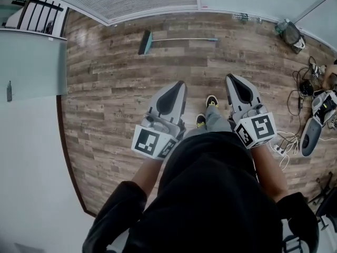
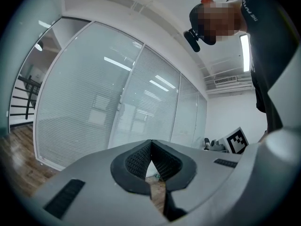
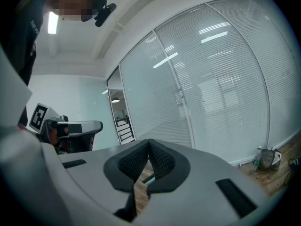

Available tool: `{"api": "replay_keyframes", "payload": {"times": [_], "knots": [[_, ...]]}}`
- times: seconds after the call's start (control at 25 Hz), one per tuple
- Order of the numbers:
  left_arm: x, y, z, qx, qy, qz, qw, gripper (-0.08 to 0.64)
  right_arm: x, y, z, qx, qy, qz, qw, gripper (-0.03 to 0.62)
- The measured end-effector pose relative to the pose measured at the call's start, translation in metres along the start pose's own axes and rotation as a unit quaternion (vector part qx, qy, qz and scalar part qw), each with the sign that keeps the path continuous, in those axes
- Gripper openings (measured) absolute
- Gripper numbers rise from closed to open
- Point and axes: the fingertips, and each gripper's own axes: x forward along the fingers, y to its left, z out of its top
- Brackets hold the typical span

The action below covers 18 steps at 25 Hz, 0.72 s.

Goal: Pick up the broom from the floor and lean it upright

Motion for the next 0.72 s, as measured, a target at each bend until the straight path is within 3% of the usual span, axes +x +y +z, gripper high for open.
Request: {"api": "replay_keyframes", "payload": {"times": [0.44,0.72], "knots": [[0.066,0.014,0.012,0.03,0.01,0.013,0.9994,0.015,0.041,-0.069,0.018,0.026,-0.013,-0.003,1.0,0.015],[0.086,0.016,0.005,0.028,0.028,0.014,0.9991,0.015,0.055,-0.085,0.017,0.035,-0.009,0.002,0.999,0.015]]}}
